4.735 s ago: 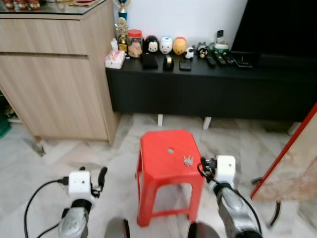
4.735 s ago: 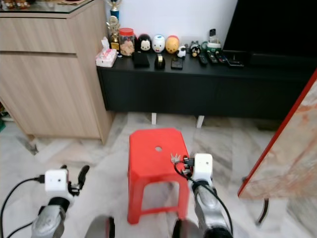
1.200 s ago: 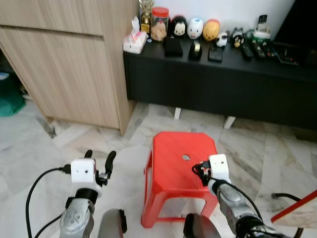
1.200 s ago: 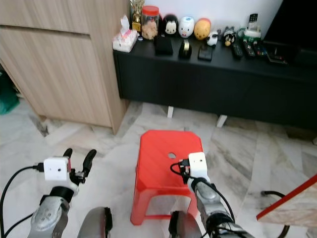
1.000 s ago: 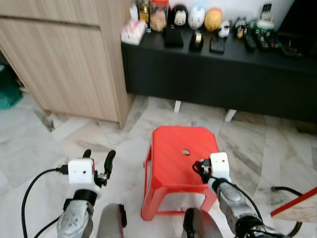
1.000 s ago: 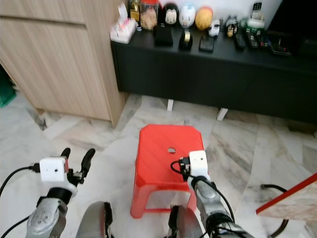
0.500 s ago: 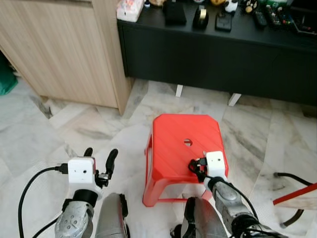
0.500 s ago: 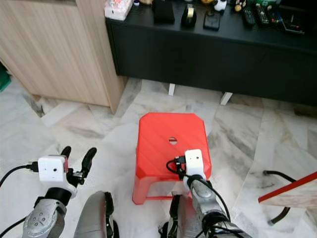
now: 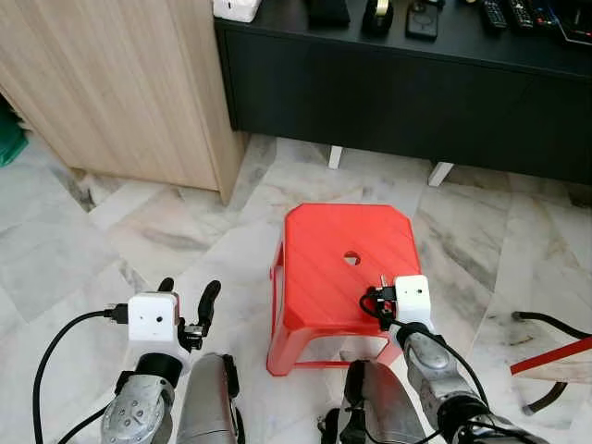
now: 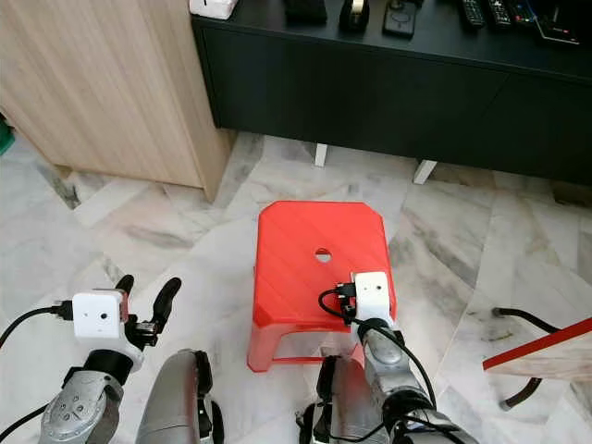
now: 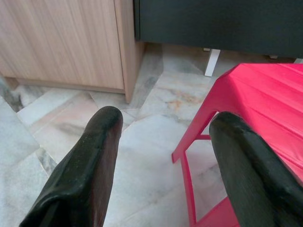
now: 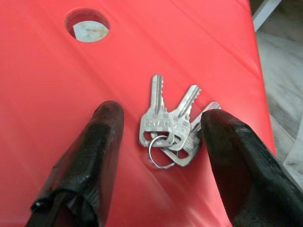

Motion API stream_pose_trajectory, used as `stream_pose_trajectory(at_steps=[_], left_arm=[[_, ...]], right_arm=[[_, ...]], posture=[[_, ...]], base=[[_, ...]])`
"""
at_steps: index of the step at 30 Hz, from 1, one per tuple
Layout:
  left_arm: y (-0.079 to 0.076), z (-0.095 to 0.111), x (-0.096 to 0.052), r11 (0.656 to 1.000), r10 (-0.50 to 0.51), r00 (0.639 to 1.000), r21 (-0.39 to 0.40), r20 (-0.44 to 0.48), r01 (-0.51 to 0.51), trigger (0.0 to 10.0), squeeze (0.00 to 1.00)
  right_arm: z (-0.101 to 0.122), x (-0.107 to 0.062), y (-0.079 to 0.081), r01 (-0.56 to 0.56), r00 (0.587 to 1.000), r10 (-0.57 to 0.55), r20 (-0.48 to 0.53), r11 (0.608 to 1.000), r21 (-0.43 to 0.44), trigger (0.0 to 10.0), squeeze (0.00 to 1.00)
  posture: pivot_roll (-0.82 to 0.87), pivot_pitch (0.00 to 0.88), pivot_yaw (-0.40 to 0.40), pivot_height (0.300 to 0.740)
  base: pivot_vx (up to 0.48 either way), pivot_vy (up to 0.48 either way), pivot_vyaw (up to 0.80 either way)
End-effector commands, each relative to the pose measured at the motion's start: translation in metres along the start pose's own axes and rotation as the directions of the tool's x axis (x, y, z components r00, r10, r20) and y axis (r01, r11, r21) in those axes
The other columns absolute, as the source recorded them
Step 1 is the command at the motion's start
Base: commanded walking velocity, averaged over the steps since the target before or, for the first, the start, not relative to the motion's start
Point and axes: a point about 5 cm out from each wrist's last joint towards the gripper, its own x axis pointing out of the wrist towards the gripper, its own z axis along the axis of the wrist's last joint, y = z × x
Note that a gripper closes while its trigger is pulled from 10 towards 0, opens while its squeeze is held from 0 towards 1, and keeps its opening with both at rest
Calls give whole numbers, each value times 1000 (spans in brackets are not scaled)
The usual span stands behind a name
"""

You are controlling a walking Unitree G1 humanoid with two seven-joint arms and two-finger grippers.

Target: Hang keys on a hook

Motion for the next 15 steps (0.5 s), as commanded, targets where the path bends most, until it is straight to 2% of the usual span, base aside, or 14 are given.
stream_pose_trajectory(at_steps=[1,5,7,13,15], left_arm=[[0,-1,-2,1000,-5,1000,3,-15,5,10000,0],[0,-1,-1,1000,-7,1000,8,-19,7,10000,0],[0,-1,1,1000,-8,1000,13,-19,9,10000,0],[-1,0,2,1000,-11,1000,11,-18,11,10000,0],[-2,0,2,1000,-13,1000,13,-20,13,10000,0]], right_arm=[[-15,-7,-4,27,999,-27,-39,999,21,10000,0],[-20,-10,0,3,1000,-2,-31,999,37,10000,0],[-21,-13,3,-22,1000,22,-9,1000,-16,10000,0],[-31,-19,2,-18,1000,18,-23,1000,-14,10000,0],[-33,-19,1,-21,999,20,-35,1000,-19,3412,0]], posture=[[164,287,-92,606],[162,286,-91,606],[160,285,-91,606],[155,288,-92,606],[155,288,-92,606]], base=[[0,0,0],[0,0,0],[0,0,0],[0,0,0],[0,0,0]])
